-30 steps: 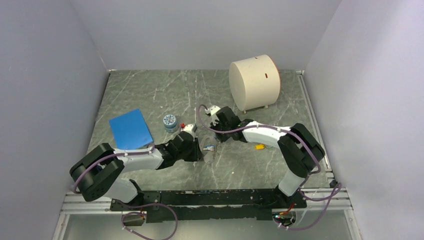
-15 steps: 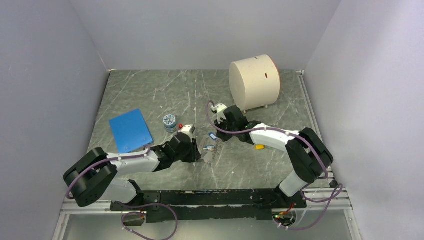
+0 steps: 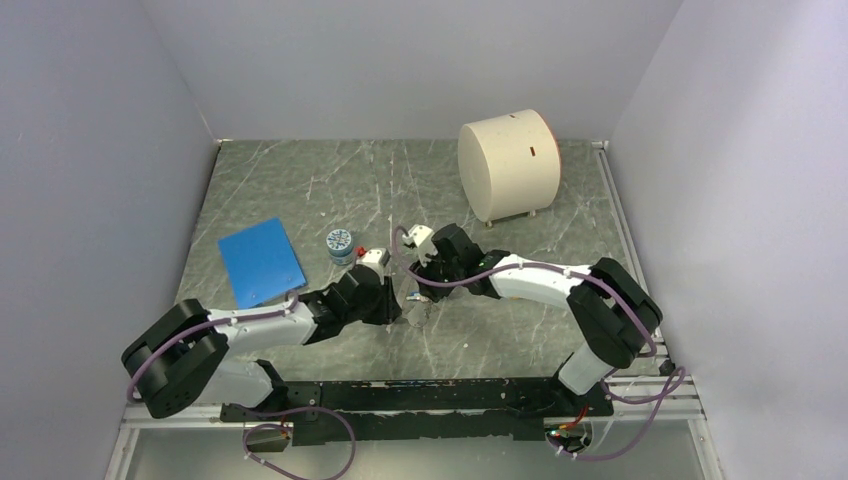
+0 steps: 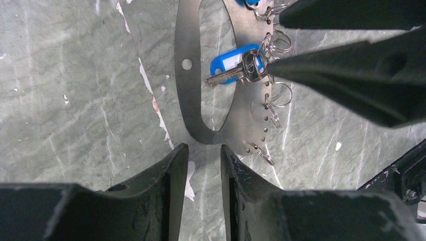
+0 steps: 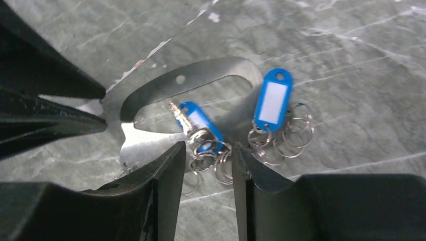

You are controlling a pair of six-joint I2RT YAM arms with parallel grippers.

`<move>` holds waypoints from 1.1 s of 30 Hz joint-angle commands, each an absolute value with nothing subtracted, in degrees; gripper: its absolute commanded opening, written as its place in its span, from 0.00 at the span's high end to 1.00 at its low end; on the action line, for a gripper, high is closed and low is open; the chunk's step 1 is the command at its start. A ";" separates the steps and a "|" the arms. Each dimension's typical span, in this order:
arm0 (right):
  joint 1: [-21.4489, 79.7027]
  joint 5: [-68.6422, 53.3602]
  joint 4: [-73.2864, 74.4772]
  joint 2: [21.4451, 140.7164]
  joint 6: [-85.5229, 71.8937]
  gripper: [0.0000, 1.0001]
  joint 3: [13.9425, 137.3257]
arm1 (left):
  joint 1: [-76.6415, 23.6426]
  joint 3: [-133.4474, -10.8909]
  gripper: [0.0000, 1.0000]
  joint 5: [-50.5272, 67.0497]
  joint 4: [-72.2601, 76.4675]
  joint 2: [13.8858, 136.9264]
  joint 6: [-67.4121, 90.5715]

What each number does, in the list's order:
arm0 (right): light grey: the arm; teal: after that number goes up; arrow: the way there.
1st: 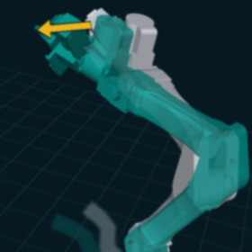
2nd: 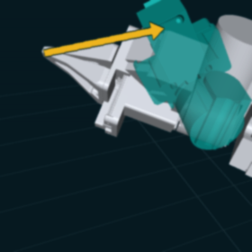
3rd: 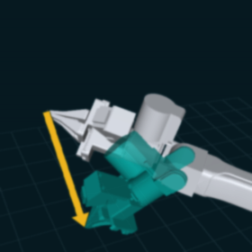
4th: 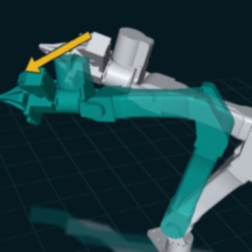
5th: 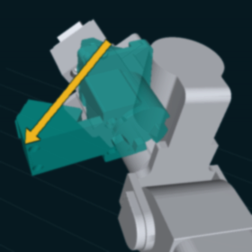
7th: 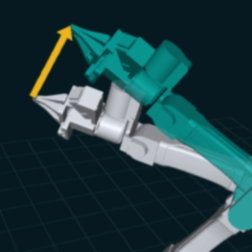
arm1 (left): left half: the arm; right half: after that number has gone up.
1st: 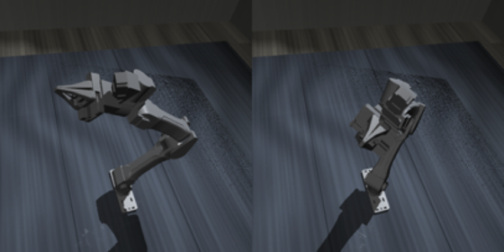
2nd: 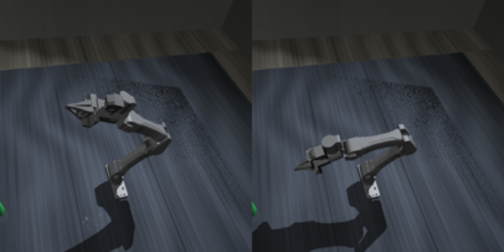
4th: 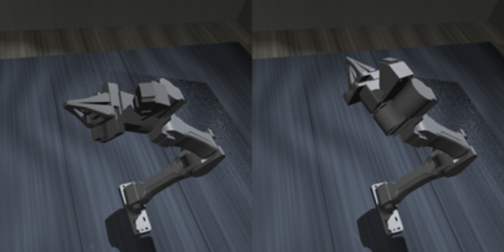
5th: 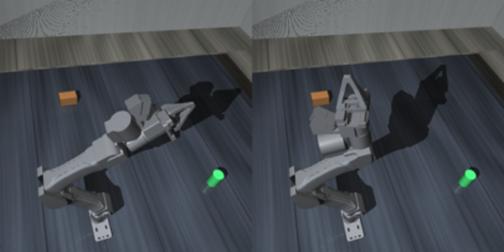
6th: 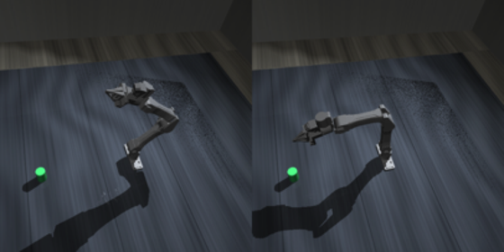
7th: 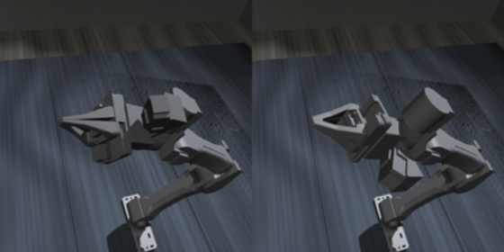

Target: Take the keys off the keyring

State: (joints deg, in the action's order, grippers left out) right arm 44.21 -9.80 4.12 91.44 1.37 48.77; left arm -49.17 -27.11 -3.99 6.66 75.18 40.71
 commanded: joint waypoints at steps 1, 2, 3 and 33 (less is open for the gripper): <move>45.20 -12.33 7.00 91.82 7.26 0.56 51.22 | -49.22 -27.41 0.64 -5.72 6.21 71.81 40.41; 45.30 -13.14 7.73 92.26 8.24 0.55 51.69 | -49.23 -27.28 0.64 -5.91 5.85 71.40 40.55; 45.41 -13.52 8.31 92.74 9.03 0.53 52.09 | -49.22 -27.13 0.64 -6.11 5.32 70.91 40.70; 47.44 -17.20 19.06 102.12 18.96 0.58 60.73 | -49.22 -25.38 0.64 -11.32 -1.25 62.79 41.02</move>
State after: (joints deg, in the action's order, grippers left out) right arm 46.59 -15.51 15.55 101.10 17.21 58.30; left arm -49.17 -25.28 -9.54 0.34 64.53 41.19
